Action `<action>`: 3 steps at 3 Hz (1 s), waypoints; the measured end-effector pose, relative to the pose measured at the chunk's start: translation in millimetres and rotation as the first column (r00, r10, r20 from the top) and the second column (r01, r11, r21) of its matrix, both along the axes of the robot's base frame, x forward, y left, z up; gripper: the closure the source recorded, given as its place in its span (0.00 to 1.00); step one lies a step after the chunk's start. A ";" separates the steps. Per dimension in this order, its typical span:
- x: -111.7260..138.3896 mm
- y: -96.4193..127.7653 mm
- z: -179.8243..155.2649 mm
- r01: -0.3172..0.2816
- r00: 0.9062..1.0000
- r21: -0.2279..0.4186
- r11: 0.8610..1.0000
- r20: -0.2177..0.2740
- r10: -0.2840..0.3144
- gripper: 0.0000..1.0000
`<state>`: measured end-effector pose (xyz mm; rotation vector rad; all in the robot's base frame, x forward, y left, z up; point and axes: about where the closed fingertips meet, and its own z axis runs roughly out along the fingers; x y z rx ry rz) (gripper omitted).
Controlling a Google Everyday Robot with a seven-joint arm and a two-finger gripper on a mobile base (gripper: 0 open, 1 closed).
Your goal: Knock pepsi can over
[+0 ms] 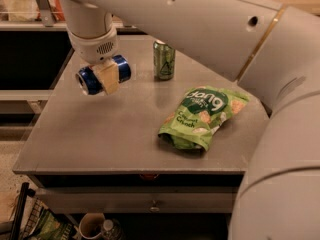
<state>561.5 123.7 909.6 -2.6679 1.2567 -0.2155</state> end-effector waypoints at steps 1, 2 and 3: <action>-9.7 -15.5 -17.0 -0.005 1.000 -0.061 0.998 -0.003 0.005 1.00; -16.5 -29.2 -36.1 0.001 1.000 -0.093 0.996 0.004 -0.001 1.00; -18.8 -40.8 -54.0 0.010 1.000 -0.102 0.995 -0.007 -0.011 1.00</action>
Offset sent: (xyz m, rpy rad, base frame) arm -0.0252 -0.0470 -0.0645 -0.1368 -0.0078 -0.0092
